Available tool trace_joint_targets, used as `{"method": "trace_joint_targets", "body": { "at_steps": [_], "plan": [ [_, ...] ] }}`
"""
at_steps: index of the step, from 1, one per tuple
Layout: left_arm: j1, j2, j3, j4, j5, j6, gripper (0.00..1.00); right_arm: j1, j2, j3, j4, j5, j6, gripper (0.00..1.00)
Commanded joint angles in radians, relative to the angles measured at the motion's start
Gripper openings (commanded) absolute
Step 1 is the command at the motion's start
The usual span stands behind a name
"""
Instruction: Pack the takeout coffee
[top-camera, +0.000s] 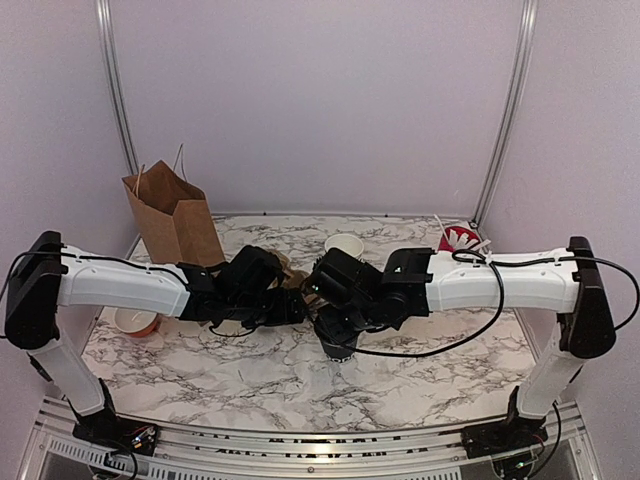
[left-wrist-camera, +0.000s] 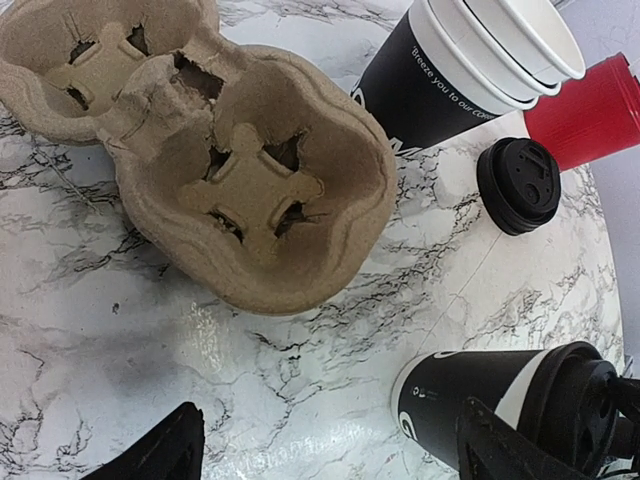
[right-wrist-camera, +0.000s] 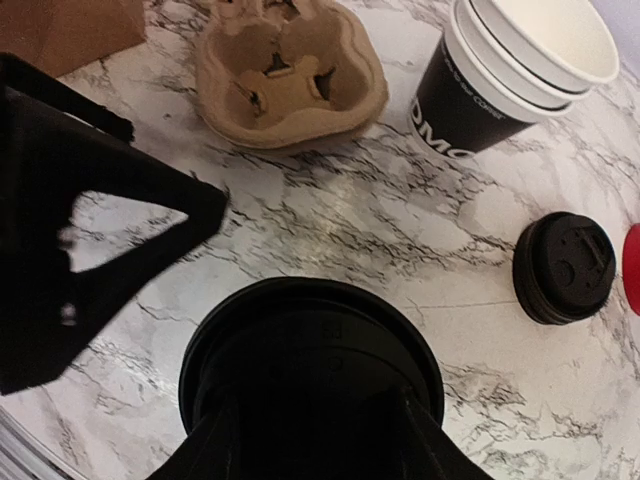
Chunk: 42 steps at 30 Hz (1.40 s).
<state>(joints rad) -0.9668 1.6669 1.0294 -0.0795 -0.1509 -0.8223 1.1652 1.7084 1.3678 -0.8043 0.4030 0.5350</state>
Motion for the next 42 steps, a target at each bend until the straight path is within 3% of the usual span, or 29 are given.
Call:
{"method": "trace_joint_targets", "body": {
  "at_steps": [1, 12, 25, 34, 42],
  "plan": [
    [0.009, -0.015, -0.009, -0.019, -0.009, 0.015, 0.88, 0.023, 0.072, -0.064, -0.023, -0.056, 0.013, 0.49],
    [0.015, -0.007, 0.006, -0.021, 0.002, 0.023, 0.88, 0.008, 0.011, -0.015, -0.065, -0.016, 0.043, 0.49],
    [0.014, -0.030, -0.015, -0.022, -0.002, 0.024, 0.88, -0.096, -0.088, 0.101, 0.028, -0.045, -0.012, 0.50],
    [0.016, -0.036, -0.018, -0.022, -0.012, 0.023, 0.88, 0.018, 0.028, 0.291, -0.147, 0.149, -0.023, 0.49],
    [0.020, -0.037, -0.023, -0.022, -0.010, 0.025, 0.88, 0.027, 0.118, 0.127, -0.150, 0.082, 0.010, 0.48]
  ]
}}
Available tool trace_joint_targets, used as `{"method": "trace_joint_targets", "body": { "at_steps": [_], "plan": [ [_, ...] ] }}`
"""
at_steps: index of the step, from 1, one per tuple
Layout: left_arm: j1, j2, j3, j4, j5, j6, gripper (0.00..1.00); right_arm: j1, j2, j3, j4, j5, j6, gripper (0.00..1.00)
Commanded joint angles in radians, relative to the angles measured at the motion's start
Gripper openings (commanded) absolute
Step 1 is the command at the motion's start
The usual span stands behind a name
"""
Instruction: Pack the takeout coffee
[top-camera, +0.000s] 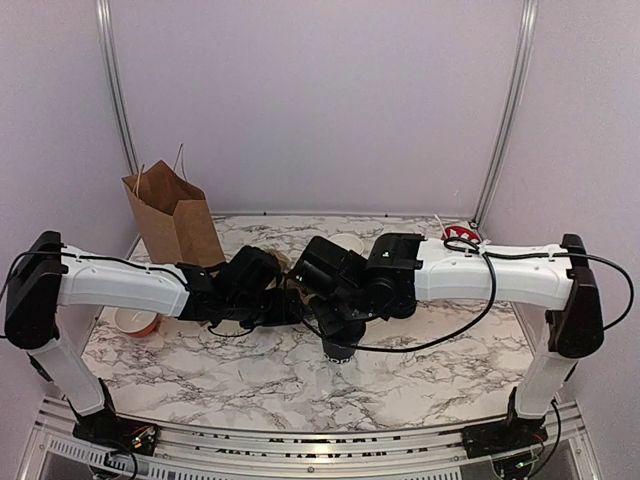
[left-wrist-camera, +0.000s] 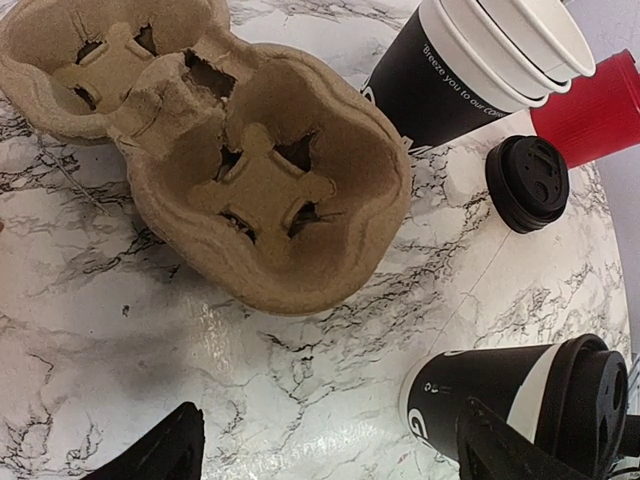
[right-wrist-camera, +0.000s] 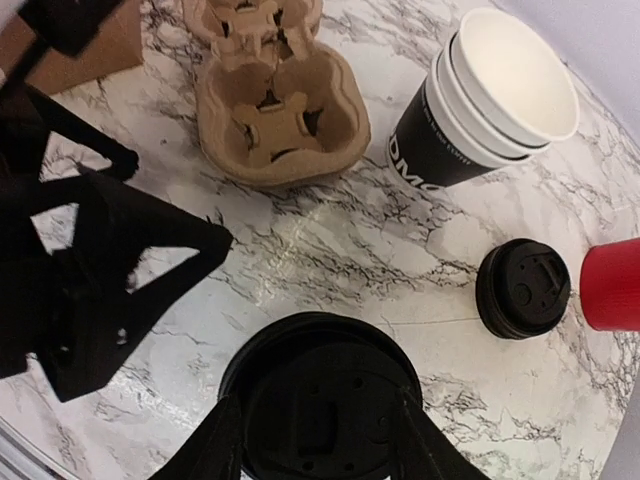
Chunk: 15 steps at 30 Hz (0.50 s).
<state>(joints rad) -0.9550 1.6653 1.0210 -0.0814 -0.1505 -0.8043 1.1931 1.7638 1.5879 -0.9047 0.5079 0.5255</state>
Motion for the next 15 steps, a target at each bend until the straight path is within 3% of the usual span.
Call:
{"method": "trace_joint_targets", "body": {
  "at_steps": [1, 7, 15],
  "plan": [
    [0.009, -0.035, -0.015, -0.020, -0.009, 0.007, 0.88, 0.000, 0.072, -0.123, -0.039, -0.043, 0.020, 0.48],
    [0.012, -0.027, -0.008, -0.020, -0.006, 0.010, 0.88, 0.002, 0.060, -0.167, -0.055, -0.021, 0.051, 0.48],
    [0.012, -0.025, 0.000, -0.020, -0.001, 0.011, 0.88, -0.002, 0.031, -0.081, -0.064, 0.009, 0.037, 0.48]
  ]
}}
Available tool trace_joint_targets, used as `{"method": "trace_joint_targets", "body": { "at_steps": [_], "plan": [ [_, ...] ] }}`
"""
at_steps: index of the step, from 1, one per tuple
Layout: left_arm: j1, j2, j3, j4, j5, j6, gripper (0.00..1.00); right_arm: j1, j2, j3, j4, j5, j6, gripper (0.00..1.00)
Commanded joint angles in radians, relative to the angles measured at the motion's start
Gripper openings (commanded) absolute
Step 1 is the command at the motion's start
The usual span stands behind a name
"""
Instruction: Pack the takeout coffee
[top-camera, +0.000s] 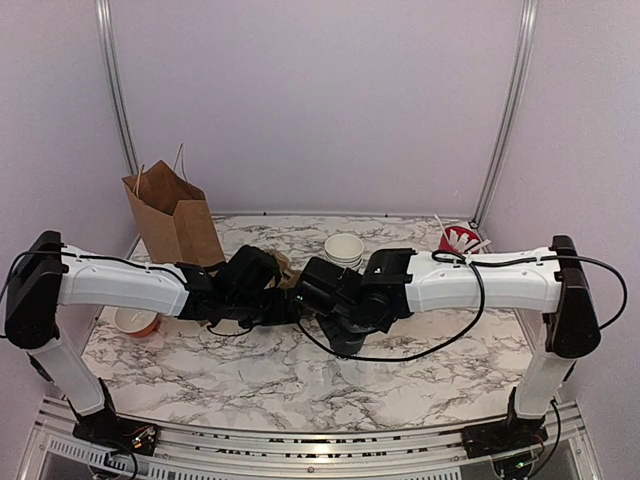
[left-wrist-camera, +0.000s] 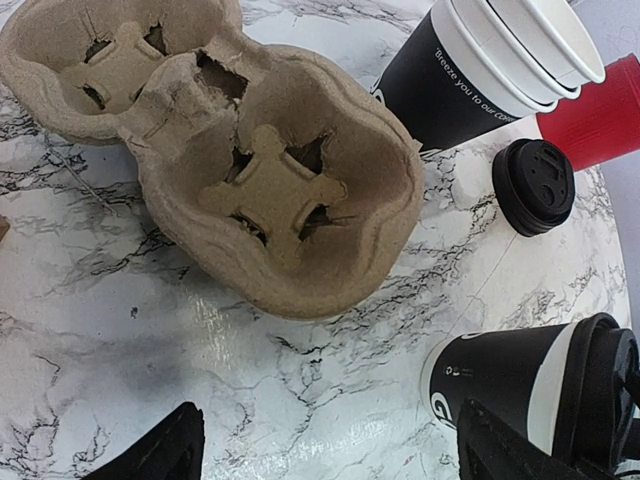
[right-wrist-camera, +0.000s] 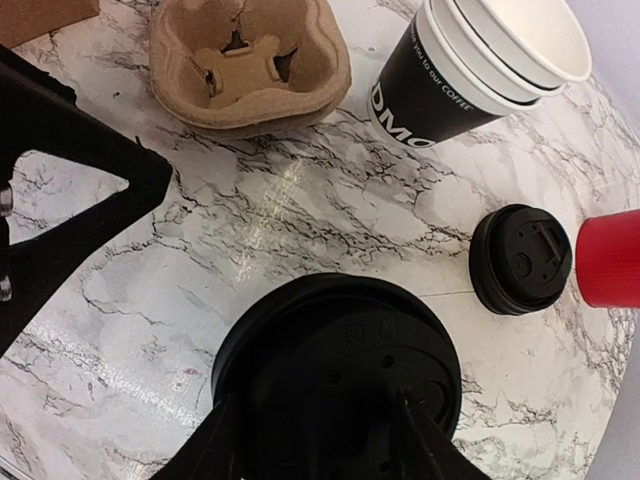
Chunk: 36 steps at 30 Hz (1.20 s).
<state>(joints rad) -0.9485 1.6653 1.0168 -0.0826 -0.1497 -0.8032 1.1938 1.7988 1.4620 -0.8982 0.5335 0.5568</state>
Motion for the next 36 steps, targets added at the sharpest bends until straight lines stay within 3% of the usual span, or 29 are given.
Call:
{"method": "trace_joint_targets", "body": {
  "at_steps": [1, 11, 21, 26, 36],
  "plan": [
    [0.005, -0.024, 0.005, -0.019, -0.001, 0.010, 0.88, -0.005, -0.006, 0.064, -0.071, -0.011, 0.002, 0.48],
    [0.004, -0.045, 0.002, -0.021, 0.017, 0.022, 0.88, -0.052, -0.052, 0.197, -0.079, 0.047, -0.017, 0.48],
    [-0.036, -0.068, 0.043, -0.020, 0.083, 0.033, 0.84, -0.307, -0.325, -0.205, 0.190, -0.293, -0.019, 0.48],
    [-0.062, -0.053, 0.056, -0.019, 0.109, 0.019, 0.80, -0.388, -0.384, -0.332, 0.268, -0.425, -0.008, 0.47],
    [-0.097, -0.007, 0.078, -0.019, 0.119, 0.005, 0.77, -0.425, -0.409, -0.471, 0.405, -0.574, 0.028, 0.46]
  ]
}}
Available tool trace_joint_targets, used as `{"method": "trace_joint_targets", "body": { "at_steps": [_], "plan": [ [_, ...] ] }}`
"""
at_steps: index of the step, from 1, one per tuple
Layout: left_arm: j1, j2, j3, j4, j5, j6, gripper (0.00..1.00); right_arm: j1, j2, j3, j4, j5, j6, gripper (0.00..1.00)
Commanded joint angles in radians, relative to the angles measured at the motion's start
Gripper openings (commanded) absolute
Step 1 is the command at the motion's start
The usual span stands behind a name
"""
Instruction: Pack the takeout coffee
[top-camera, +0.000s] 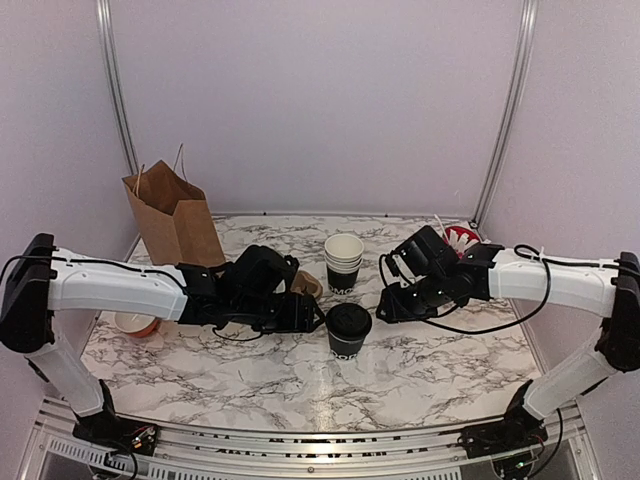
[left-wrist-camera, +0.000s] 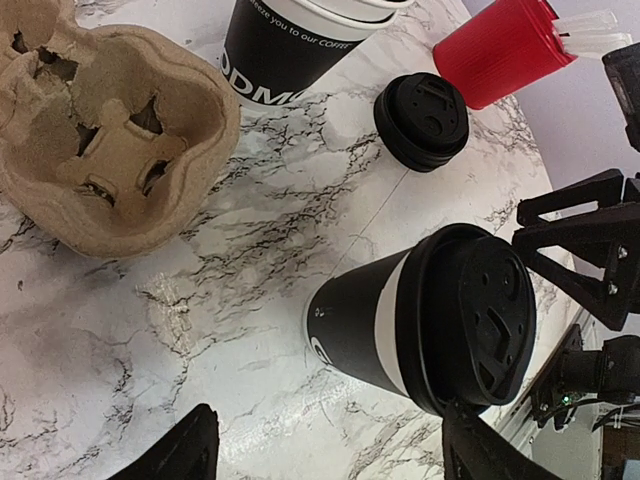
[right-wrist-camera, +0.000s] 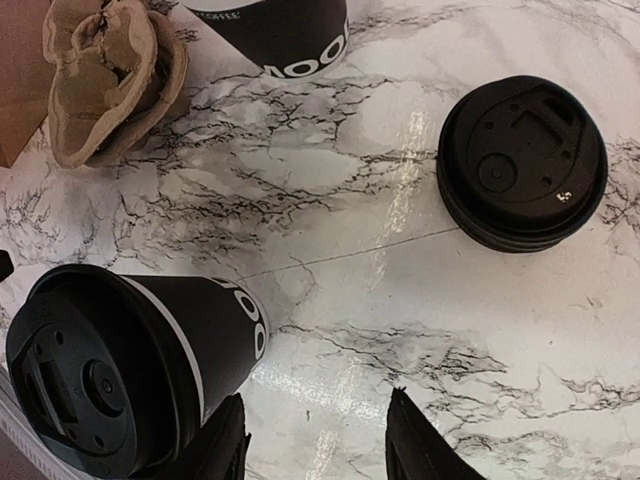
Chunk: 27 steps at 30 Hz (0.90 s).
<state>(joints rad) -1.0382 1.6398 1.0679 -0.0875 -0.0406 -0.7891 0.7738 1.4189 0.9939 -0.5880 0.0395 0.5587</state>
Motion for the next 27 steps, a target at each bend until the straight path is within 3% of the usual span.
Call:
{"method": "trace_joint_targets", "body": {
  "at_steps": [1, 27],
  "plan": [
    [-0.009, 0.021, 0.027, -0.014, 0.009, -0.010, 0.77, -0.005, -0.033, -0.006, 0.099, -0.082, 0.030, 0.46],
    [-0.014, -0.027, 0.110, -0.081, -0.052, 0.040, 0.77, -0.005, -0.040, -0.050, 0.116, -0.116, 0.042, 0.46]
  ]
}}
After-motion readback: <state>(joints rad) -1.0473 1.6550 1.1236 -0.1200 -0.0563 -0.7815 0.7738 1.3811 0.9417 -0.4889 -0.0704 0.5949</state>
